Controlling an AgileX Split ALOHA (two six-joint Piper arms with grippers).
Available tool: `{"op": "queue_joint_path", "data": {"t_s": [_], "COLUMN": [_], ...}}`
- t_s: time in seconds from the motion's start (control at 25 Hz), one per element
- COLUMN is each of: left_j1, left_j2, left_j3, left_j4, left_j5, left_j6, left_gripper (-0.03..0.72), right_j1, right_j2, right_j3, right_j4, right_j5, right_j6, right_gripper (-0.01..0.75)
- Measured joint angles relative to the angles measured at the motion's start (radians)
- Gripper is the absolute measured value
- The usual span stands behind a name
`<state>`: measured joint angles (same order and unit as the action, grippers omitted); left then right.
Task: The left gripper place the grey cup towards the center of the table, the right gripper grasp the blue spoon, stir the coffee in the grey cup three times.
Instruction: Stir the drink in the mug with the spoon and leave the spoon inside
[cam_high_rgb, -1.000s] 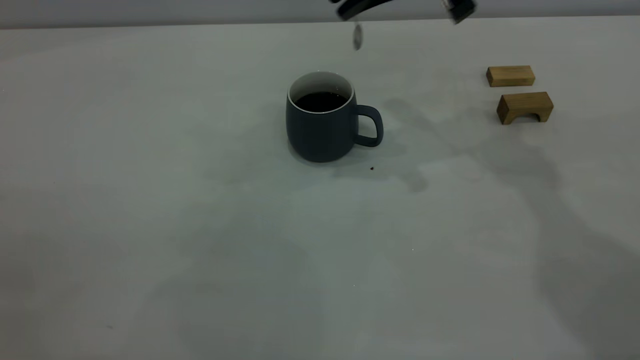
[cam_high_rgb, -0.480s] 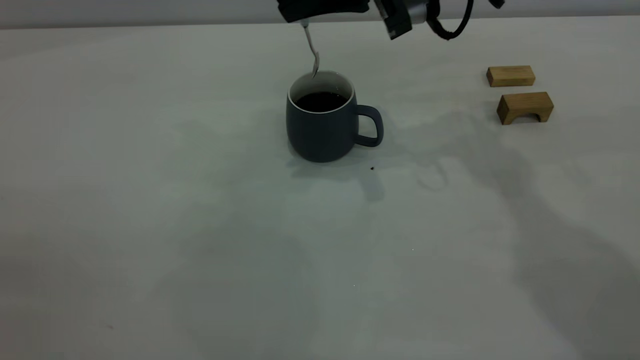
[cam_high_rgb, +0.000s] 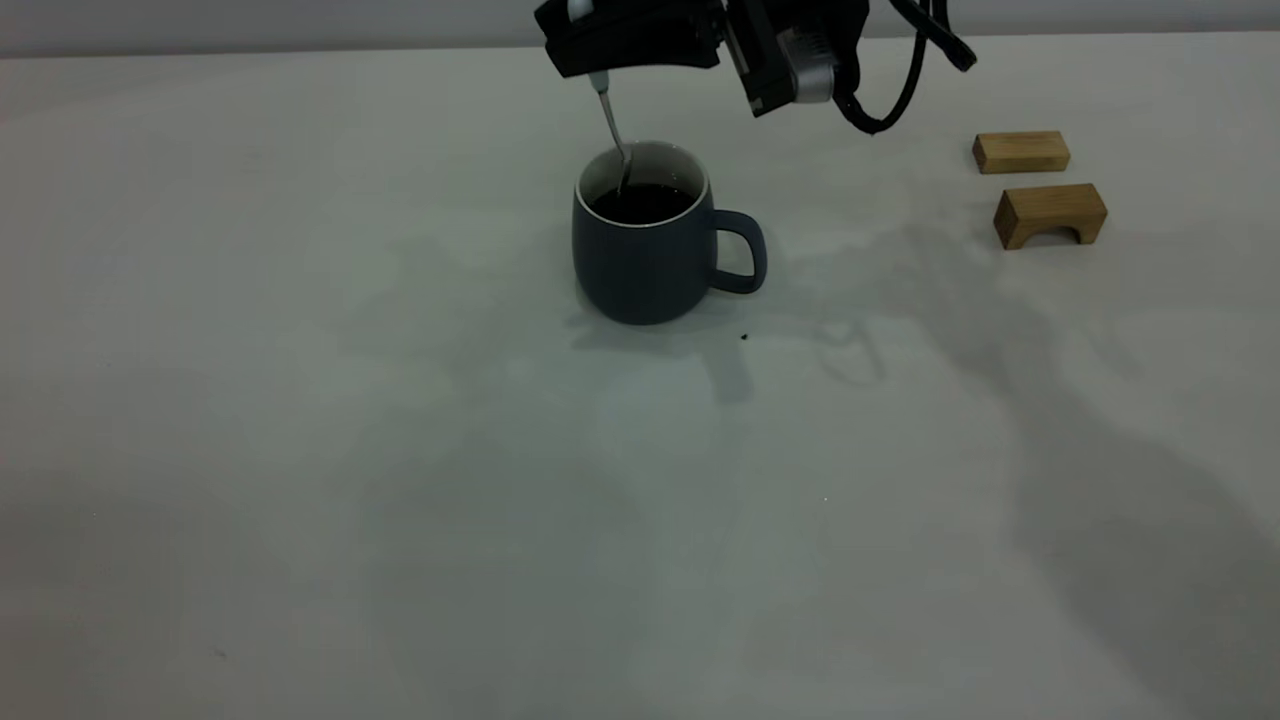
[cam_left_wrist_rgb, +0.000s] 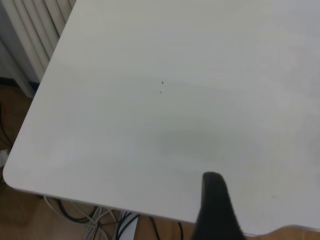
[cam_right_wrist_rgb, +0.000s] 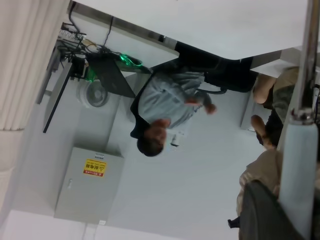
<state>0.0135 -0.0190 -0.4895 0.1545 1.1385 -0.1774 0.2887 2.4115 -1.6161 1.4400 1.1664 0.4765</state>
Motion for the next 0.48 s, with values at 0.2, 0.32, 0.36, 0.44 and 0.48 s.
{"op": "queue_joint_path", "data": {"t_s": [0.2, 0.32, 0.36, 0.44, 0.48], "left_j1": [0.000, 0.000, 0.000, 0.000, 0.000], "left_j2": [0.000, 0.000, 0.000, 0.000, 0.000], "left_j3": [0.000, 0.000, 0.000, 0.000, 0.000], "left_j4": [0.000, 0.000, 0.000, 0.000, 0.000], "left_j5": [0.000, 0.000, 0.000, 0.000, 0.000], "left_j6": [0.000, 0.000, 0.000, 0.000, 0.000], "left_gripper": [0.583, 0.583, 0.583, 0.583, 0.583], "right_j1": [-0.003, -0.004, -0.005, -0.005, -0.005], "right_j2": [0.000, 0.000, 0.000, 0.000, 0.000], "right_j3": [0.000, 0.000, 0.000, 0.000, 0.000], "right_j4": [0.000, 0.001, 0.002, 0.007, 0.012], "right_j5": [0.000, 0.000, 0.000, 0.000, 0.000], "right_j6": [-0.026, -0.034, -0.034, -0.034, -0.034], "right_gripper": [0.131, 0.131, 0.131, 0.129, 0.130]}}
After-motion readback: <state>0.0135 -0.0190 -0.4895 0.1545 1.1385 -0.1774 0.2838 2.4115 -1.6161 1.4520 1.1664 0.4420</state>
